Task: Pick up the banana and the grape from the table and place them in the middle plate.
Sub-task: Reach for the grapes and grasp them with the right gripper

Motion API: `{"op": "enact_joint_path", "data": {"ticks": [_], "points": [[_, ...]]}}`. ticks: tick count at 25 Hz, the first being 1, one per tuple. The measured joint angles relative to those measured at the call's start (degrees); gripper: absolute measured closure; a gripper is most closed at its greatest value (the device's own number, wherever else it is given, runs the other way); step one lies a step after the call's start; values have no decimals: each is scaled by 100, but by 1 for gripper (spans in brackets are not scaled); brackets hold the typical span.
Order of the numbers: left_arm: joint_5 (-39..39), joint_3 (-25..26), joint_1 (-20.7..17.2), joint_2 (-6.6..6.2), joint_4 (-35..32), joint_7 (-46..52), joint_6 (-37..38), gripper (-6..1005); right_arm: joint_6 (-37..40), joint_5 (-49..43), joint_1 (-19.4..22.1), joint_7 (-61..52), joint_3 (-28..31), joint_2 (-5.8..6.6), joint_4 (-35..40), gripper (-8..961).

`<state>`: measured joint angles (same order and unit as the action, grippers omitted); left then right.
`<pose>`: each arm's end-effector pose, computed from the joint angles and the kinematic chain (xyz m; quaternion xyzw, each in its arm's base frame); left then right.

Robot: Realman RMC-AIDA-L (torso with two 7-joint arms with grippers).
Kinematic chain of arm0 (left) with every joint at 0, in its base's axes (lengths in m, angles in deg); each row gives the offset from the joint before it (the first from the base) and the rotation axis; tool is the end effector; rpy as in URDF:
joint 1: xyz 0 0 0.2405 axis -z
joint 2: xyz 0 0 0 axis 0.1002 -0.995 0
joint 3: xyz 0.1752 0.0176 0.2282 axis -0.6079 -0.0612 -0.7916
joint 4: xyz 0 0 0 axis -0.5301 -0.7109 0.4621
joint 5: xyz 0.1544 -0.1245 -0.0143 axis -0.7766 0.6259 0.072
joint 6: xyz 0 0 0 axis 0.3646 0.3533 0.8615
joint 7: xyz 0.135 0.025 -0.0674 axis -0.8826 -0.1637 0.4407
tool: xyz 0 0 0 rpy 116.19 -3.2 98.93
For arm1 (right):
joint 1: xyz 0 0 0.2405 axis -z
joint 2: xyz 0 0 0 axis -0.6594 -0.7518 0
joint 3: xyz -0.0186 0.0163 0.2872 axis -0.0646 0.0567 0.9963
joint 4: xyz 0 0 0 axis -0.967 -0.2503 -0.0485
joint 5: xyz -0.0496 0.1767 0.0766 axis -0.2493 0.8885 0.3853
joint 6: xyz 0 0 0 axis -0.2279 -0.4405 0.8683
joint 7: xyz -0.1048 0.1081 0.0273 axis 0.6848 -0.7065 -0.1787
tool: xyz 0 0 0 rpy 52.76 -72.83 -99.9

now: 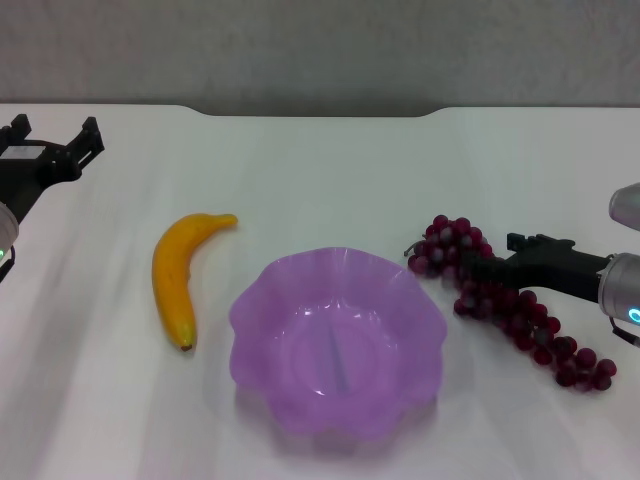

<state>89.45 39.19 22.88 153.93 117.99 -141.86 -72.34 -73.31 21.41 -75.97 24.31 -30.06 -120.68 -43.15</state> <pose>-0.3100 0.4059 0.0277 -0.7044 -0.2910 -0.2447 0.5993 0.3261 0.4066 -0.0506 -0.8528 0.3692 0.1502 0.3374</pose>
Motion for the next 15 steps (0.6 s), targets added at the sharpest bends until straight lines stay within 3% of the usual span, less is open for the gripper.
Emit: {"op": "enact_joint_path", "data": {"ticks": [15], "points": [[0, -55, -17, 3, 48, 3, -4, 106, 79, 2, -37, 123, 17, 1, -321, 84]]}}
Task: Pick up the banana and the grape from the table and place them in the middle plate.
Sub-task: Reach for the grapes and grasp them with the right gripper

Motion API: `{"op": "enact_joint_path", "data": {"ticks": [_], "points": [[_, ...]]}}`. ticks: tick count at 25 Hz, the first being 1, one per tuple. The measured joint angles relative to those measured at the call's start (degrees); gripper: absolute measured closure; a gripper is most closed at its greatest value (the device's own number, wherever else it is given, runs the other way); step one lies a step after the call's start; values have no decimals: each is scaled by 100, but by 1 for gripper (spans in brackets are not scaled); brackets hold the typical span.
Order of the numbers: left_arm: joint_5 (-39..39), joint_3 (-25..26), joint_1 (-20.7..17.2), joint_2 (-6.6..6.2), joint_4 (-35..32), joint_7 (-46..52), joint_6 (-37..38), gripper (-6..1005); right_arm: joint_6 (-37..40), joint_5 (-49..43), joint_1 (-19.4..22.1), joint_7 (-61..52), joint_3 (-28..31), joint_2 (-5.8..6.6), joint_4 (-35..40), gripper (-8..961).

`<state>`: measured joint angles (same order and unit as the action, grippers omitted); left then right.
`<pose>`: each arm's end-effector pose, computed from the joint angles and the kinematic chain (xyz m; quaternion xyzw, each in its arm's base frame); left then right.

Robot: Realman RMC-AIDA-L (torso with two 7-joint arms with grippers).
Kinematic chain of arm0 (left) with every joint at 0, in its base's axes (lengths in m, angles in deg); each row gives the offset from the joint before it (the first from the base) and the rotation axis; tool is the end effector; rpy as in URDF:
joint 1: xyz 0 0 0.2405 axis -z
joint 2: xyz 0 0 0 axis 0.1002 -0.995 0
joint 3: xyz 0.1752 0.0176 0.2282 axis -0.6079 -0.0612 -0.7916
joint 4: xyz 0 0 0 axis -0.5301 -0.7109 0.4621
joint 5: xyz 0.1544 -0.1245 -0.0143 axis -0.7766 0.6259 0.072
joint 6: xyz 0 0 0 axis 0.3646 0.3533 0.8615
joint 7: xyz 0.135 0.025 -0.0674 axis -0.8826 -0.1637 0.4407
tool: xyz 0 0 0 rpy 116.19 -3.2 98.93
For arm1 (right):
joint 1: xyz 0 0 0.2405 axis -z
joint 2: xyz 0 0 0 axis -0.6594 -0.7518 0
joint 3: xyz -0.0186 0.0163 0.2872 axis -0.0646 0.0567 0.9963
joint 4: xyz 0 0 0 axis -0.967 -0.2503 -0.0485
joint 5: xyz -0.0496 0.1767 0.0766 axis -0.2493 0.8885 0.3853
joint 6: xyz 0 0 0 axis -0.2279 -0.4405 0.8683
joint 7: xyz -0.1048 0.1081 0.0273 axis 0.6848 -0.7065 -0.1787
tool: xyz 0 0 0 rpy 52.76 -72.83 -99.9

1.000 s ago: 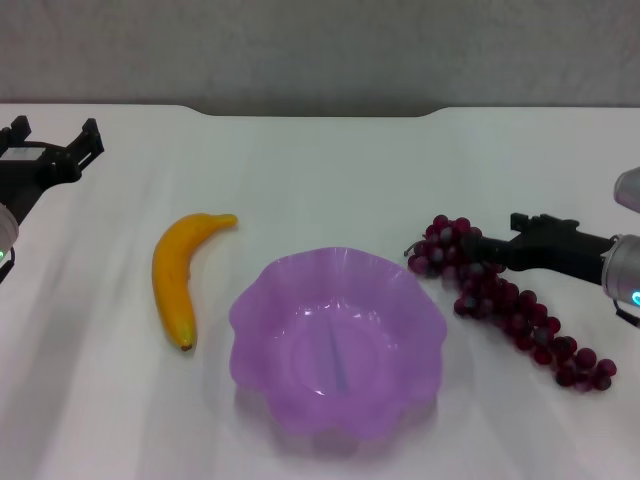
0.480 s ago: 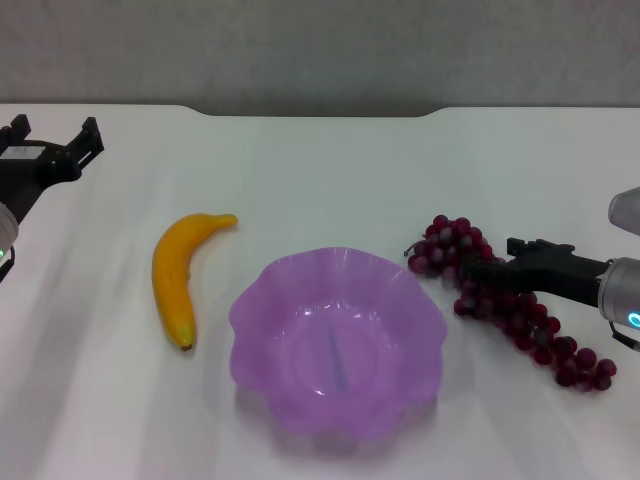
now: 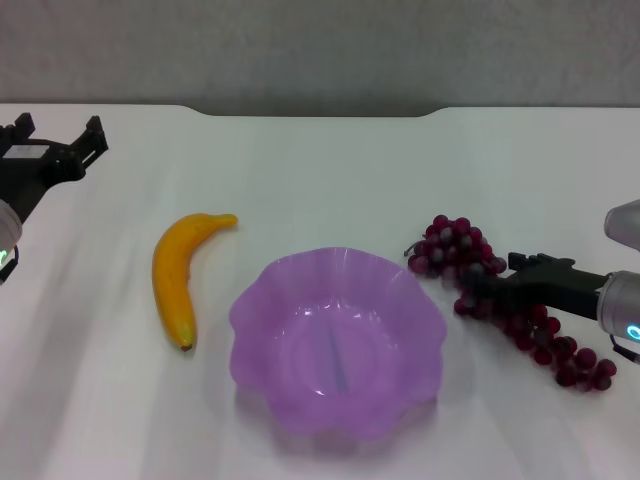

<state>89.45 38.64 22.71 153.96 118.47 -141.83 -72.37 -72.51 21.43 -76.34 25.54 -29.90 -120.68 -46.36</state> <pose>-0.3073 0.4052 0.0260 -0.7072 -0.2884 -0.2468 0.5965 0.3356 0.3991 -0.0584 -0.8515 0.3823 0.1345 0.3328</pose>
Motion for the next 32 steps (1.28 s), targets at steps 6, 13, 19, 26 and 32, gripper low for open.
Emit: {"op": "enact_joint_path", "data": {"ticks": [6, 13, 19, 26, 32], "points": [[0, -15, -24, -3, 73, 0, 0, 106, 11, 0, -11, 11, 13, 0, -32, 89], [14, -75, -47, -3, 149, 0, 1, 106, 12, 0, -34, 16, 31, 4, -228, 96], [-1, -77, -47, 0, 152, 0, 1, 106, 12, 30, -43, 81, 37, -1, -363, 102], [0, -77, -44, 5, 152, 0, 1, 106, 60, 56, -37, 90, 23, 6, -388, 109], [0, -77, -43, 6, 152, 0, 1, 106, 96, 61, -47, 119, 6, 8, -481, 114]]}}
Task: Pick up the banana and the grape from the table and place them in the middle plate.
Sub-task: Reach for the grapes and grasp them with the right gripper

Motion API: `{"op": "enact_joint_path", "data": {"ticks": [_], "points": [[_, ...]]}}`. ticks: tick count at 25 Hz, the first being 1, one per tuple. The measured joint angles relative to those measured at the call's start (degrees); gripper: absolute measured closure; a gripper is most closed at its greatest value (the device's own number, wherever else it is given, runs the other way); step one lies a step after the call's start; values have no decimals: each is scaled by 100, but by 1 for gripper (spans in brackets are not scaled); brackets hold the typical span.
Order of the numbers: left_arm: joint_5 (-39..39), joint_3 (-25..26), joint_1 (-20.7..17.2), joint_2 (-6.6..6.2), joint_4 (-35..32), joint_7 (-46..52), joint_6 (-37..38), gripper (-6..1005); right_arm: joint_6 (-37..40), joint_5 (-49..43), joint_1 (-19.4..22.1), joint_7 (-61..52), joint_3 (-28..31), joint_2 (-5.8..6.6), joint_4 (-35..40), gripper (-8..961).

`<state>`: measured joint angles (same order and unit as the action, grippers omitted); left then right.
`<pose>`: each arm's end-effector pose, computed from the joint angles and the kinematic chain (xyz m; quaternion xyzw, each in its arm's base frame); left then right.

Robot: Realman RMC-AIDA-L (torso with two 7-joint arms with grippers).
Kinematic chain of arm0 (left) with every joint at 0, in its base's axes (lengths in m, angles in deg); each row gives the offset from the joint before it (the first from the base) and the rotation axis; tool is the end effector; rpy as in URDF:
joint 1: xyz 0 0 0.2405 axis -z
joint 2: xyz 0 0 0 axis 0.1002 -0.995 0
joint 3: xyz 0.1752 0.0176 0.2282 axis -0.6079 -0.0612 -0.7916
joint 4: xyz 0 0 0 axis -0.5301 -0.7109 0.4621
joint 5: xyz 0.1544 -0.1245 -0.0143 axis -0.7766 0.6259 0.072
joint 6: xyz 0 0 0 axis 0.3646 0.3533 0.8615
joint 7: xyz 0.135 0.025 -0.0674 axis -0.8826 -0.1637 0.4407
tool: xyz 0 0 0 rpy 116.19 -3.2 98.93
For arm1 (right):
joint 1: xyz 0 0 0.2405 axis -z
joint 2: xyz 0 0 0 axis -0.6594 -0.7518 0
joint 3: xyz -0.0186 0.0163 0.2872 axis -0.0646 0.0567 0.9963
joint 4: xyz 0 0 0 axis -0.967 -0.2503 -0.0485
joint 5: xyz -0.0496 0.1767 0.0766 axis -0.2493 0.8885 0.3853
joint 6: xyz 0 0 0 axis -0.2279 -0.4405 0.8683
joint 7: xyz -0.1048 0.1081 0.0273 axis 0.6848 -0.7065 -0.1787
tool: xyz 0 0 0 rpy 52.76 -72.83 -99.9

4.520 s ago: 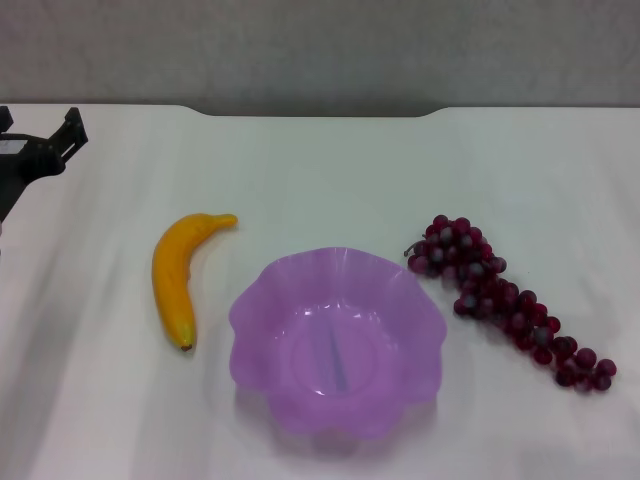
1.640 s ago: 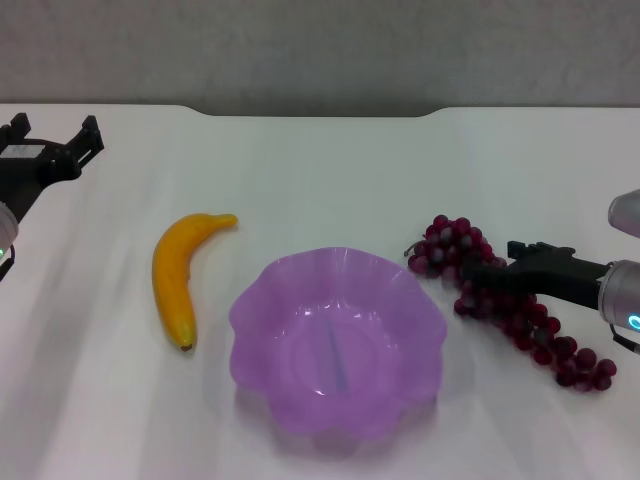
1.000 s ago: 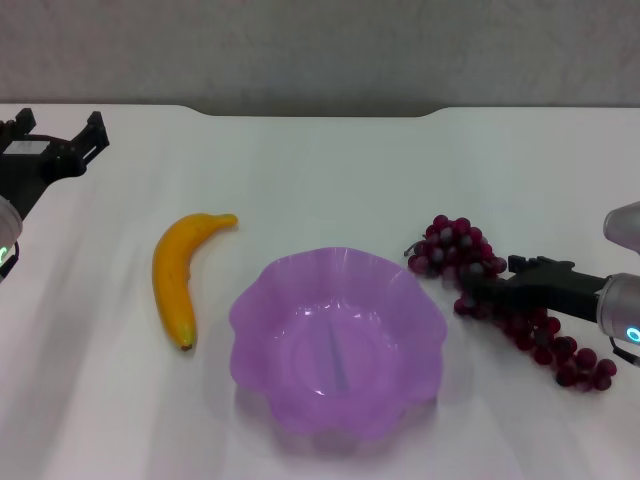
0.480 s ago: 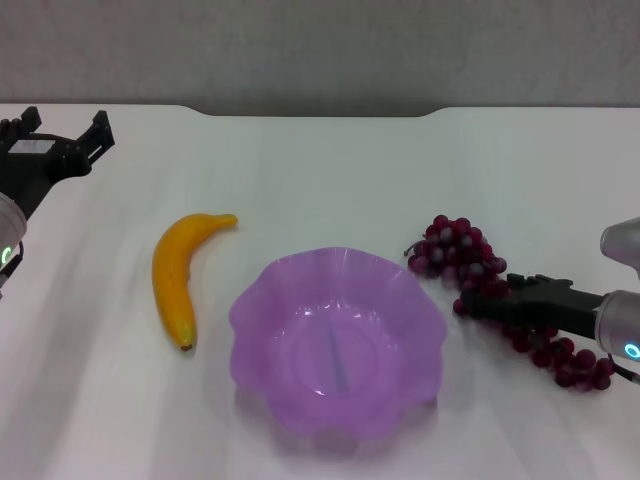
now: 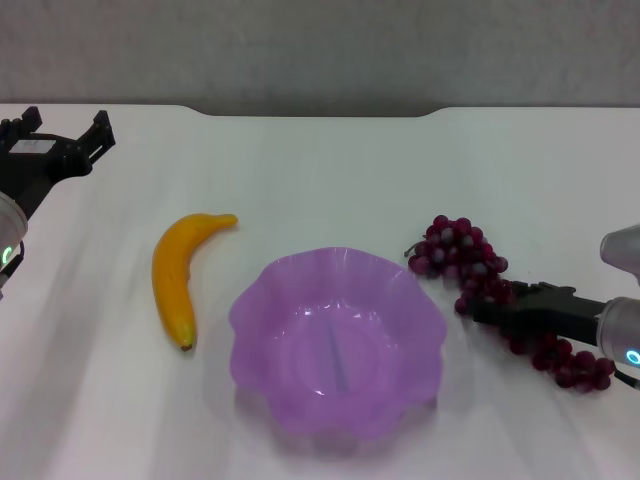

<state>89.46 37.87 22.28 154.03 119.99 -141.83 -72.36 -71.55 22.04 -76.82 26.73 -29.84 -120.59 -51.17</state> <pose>-0.3002 0.4045 0.0252 -0.7103 -0.2814 -0.2540 0.5931 0.3490 0.3864 -0.0690 -0.8459 0.4075 0.1156 0.3240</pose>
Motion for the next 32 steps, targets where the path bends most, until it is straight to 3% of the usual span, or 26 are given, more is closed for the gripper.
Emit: {"op": "enact_joint_path", "data": {"ticks": [13, 19, 32], "points": [[4, 0, 0, 0, 9, 0, 0, 106, 162, 0, -15, 49, 52, 1, -26, 127], [2, -1, 0, 0, 9, 0, 0, 106, 344, 158, -11, 171, 75, -1, -42, 245], [-1, -9, 0, 0, -10, 0, 0, 106, 407, 438, 58, 486, 72, 4, -13, 345]]}}
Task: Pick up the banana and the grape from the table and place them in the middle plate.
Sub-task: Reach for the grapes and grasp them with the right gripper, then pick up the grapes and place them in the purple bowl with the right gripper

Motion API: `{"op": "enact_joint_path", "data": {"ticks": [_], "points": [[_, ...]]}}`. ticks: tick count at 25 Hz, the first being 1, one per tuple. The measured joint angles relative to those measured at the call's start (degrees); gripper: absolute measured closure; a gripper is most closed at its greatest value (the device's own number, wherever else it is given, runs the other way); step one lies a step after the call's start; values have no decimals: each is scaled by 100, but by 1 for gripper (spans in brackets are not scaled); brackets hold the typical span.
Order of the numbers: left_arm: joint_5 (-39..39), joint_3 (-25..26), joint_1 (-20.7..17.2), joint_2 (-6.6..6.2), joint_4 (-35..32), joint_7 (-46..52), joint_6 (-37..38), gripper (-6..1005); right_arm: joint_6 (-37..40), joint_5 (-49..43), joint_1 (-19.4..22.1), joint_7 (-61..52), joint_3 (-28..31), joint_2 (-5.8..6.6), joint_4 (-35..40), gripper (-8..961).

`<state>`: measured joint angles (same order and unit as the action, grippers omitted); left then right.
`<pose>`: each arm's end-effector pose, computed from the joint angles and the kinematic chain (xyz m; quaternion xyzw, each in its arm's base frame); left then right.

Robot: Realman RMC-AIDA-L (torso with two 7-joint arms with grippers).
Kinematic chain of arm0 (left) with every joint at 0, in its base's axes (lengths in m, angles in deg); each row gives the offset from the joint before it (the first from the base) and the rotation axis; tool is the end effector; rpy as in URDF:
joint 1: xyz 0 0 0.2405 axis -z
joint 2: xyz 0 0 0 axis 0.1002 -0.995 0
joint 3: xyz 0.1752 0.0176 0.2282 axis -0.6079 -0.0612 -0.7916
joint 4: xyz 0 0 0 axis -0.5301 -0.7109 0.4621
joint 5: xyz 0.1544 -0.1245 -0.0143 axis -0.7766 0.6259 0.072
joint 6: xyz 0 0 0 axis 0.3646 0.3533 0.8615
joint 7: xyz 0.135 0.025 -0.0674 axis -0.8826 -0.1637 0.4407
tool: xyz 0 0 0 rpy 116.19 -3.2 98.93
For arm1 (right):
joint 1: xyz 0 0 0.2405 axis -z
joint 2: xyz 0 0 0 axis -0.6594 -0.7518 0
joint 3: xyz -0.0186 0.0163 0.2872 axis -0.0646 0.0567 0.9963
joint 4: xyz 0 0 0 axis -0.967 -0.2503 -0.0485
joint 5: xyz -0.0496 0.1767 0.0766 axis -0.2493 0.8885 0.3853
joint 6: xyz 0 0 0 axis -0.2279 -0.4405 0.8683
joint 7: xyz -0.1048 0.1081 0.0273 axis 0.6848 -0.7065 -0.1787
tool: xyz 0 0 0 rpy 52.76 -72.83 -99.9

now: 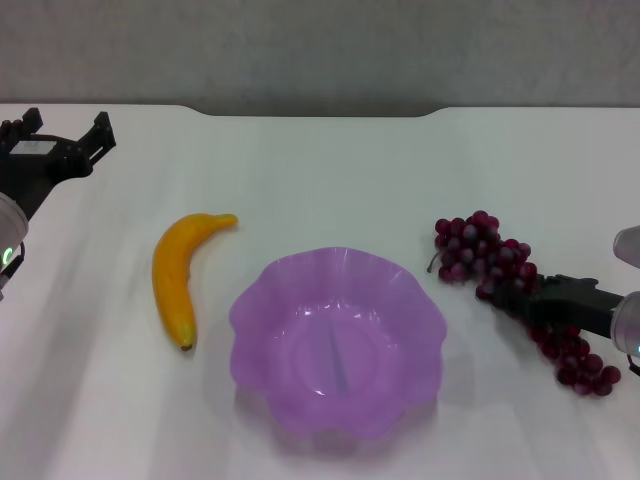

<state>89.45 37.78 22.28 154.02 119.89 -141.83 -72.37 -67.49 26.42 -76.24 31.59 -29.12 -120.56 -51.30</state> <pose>-0.3005 0.4043 0.0247 -0.7109 -0.2816 -0.2532 0.5926 0.3602 0.3913 -0.0597 -0.8302 0.4041 0.1082 0.3684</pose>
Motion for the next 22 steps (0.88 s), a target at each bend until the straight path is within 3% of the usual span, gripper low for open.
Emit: {"op": "enact_joint_path", "data": {"ticks": [11, 22], "points": [[0, -3, -9, 0, 8, 0, 0, 105, -17, 10, -18, 4, 0, 0, -31, 437], [6, -8, -4, 0, 10, 0, 0, 105, -17, 10, -33, 4, 0, 5, -23, 471]]}}
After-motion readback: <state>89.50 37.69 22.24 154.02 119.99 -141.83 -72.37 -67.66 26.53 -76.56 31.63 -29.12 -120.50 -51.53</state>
